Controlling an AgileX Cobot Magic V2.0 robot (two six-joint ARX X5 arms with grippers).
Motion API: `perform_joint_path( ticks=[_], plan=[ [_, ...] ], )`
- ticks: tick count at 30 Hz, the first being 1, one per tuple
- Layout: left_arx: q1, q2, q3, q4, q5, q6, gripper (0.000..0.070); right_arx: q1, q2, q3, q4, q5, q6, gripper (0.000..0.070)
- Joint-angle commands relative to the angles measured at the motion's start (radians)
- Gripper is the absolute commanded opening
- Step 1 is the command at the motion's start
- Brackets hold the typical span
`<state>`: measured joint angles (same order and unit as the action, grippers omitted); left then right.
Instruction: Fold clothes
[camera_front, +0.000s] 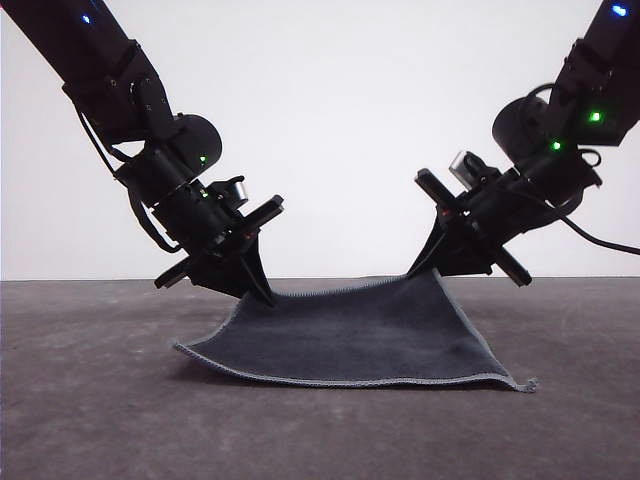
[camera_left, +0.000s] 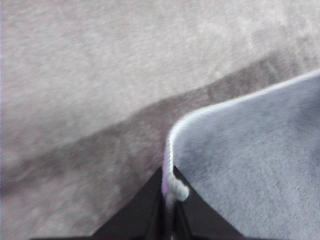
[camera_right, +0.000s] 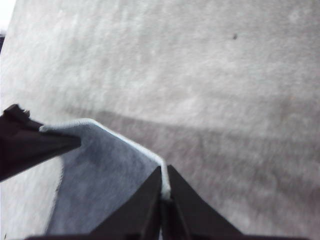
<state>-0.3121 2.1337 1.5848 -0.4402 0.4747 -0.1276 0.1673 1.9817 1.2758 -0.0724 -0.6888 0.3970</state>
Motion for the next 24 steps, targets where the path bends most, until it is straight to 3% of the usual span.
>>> perform_joint_path(
  ticks=[1, 7, 15, 24],
  plan=[
    [0.000, -0.024, 0.027, -0.009, 0.006, 0.029, 0.0000, 0.004, -0.001, 0.021, -0.014, -0.001, -0.043, 0.0000],
    [0.000, -0.074, 0.026, -0.098, 0.020, 0.111, 0.0000, 0.008, -0.041, 0.021, -0.103, 0.006, -0.114, 0.0000],
    [-0.002, -0.097, 0.022, -0.184, 0.055, 0.139, 0.0002, 0.039, -0.103, 0.013, -0.174, 0.047, -0.171, 0.0000],
    [-0.004, -0.197, -0.120, -0.137, 0.052, 0.140, 0.0003, 0.097, -0.185, -0.024, -0.185, 0.098, -0.181, 0.0000]
  ],
)
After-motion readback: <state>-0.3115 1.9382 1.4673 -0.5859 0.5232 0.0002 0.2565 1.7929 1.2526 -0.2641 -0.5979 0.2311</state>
